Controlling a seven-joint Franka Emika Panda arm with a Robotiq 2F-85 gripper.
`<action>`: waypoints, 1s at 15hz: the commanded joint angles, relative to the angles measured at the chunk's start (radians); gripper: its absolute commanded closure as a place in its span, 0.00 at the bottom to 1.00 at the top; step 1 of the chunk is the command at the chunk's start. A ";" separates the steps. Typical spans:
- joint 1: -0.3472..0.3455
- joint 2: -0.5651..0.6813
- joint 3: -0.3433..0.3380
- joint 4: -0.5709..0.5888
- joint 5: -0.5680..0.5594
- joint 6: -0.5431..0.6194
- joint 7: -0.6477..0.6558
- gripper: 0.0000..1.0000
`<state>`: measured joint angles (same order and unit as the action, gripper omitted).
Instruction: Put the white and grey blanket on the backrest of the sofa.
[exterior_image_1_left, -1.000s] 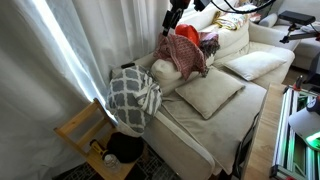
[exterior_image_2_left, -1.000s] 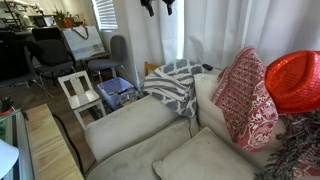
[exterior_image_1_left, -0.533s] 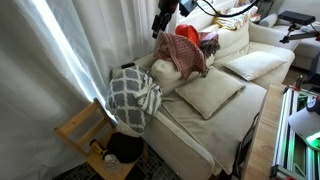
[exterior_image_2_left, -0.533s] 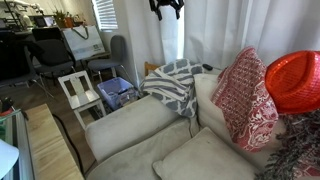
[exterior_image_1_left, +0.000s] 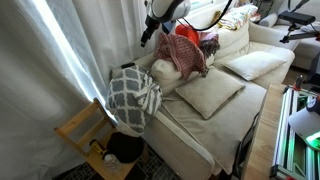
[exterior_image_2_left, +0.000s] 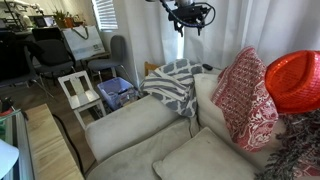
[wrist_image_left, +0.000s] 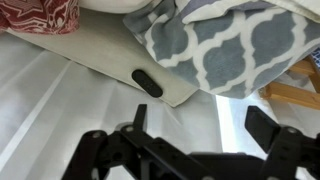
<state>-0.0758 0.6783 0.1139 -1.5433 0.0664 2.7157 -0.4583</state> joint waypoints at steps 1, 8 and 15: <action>-0.084 0.229 0.077 0.251 -0.019 -0.004 -0.121 0.00; -0.105 0.394 0.113 0.397 -0.018 0.001 -0.146 0.00; -0.053 0.492 0.093 0.503 -0.020 -0.059 -0.082 0.00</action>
<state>-0.1688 1.1285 0.2332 -1.0729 0.0633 2.7002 -0.6078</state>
